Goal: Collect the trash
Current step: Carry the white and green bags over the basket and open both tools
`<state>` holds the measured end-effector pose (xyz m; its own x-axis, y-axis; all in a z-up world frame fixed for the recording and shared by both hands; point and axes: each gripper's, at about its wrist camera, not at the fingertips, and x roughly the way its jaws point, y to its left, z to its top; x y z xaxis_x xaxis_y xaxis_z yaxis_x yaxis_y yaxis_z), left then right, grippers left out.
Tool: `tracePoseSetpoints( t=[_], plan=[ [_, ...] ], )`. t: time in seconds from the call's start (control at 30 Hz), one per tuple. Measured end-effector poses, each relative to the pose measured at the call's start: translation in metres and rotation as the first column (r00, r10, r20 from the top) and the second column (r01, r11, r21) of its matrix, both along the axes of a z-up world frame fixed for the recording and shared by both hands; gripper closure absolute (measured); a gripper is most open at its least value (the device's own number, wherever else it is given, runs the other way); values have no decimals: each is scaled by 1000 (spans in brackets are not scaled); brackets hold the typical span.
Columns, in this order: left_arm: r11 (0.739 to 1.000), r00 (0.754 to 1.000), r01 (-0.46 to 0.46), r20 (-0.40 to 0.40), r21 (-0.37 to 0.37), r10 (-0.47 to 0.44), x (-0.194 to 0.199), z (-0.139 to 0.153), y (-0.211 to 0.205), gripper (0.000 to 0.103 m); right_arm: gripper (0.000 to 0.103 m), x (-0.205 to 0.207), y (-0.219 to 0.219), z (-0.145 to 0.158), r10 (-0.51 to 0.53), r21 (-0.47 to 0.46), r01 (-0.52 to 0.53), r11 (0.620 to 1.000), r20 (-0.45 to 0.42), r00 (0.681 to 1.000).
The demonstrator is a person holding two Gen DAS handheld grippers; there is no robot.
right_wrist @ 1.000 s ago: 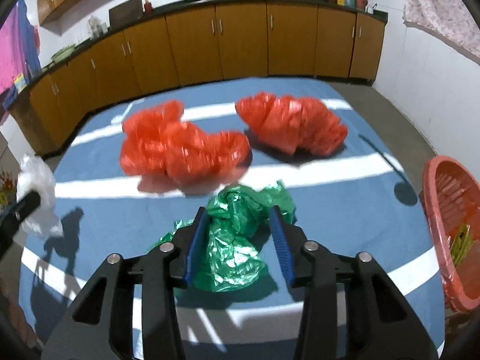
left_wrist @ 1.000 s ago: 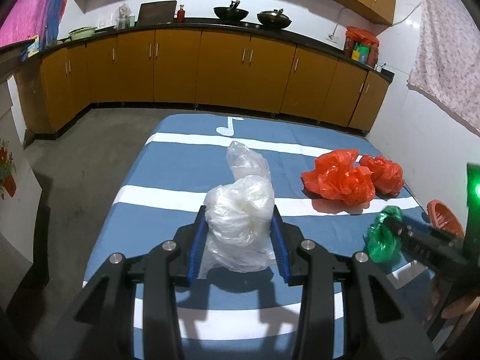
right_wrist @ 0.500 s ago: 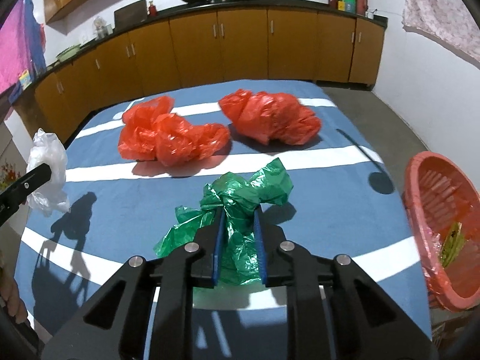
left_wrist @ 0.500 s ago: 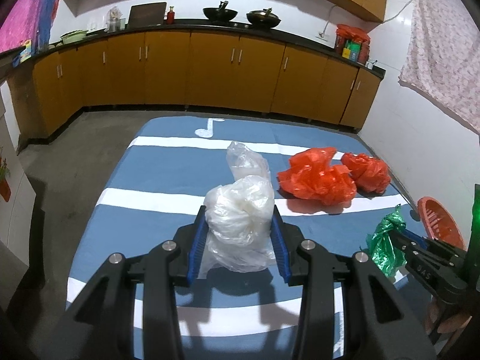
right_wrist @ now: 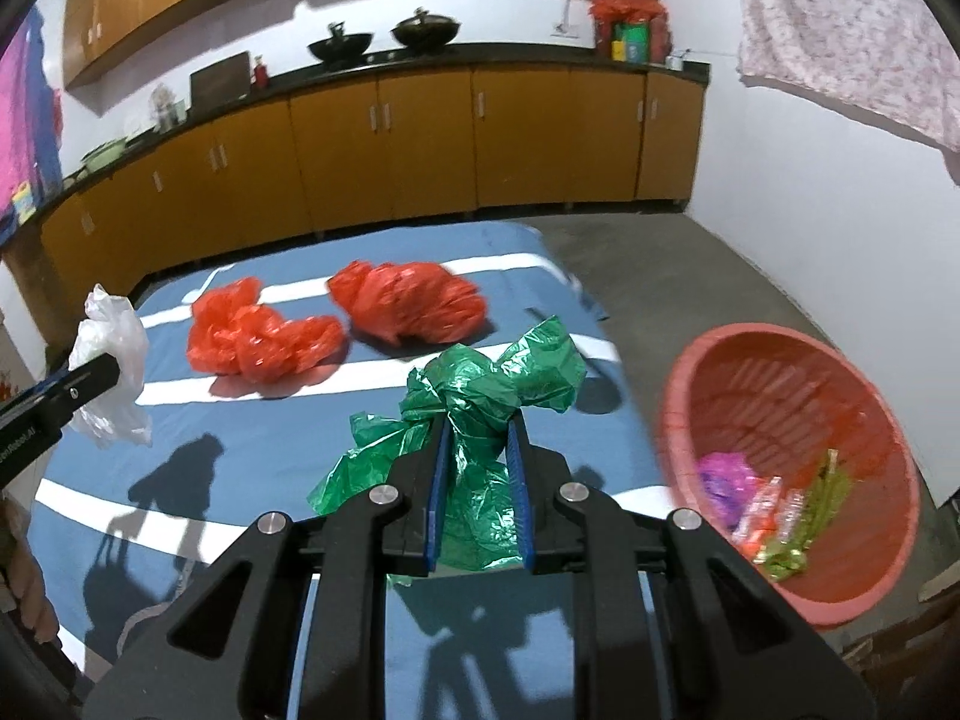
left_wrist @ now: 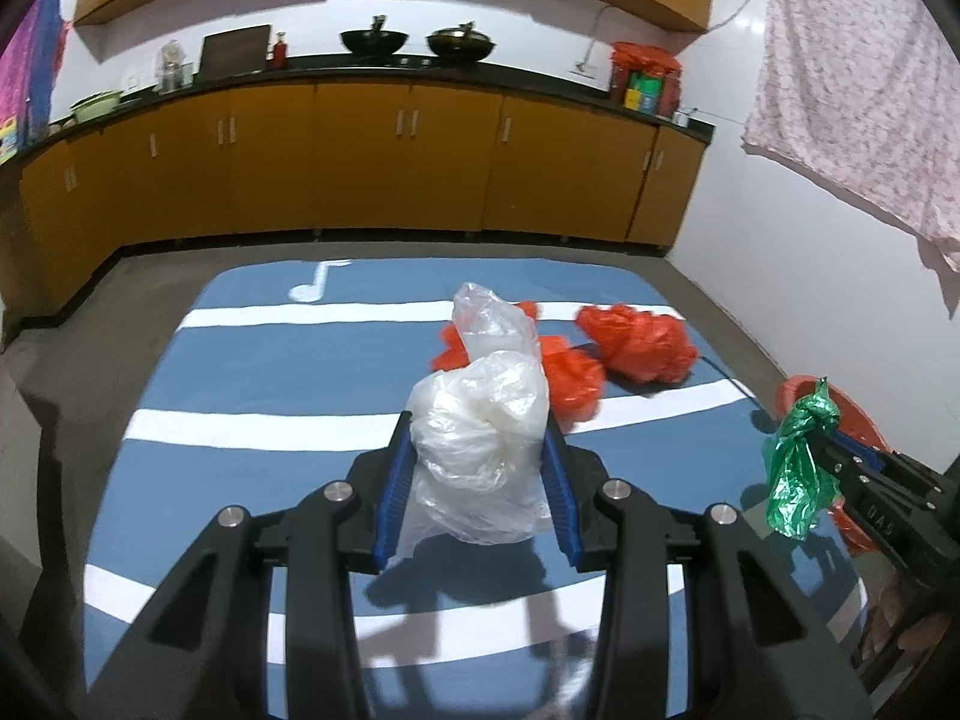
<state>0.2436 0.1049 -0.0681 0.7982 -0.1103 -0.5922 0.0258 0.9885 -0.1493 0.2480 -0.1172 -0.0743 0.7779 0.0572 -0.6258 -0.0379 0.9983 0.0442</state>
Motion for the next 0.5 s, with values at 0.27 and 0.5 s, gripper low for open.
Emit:
tracePoseSetpoints(
  t=[0.27, 0.5],
  plan=[
    [997, 997, 81, 14, -1, -81, 2, 8, -42, 63, 84, -17, -40, 13, -91, -5, 91, 996, 45, 995],
    [986, 986, 164, 22, -5, -164, 5, 13, -86, 63, 84, -33, -74, 20, -166, -8, 167, 986, 71, 983]
  ],
)
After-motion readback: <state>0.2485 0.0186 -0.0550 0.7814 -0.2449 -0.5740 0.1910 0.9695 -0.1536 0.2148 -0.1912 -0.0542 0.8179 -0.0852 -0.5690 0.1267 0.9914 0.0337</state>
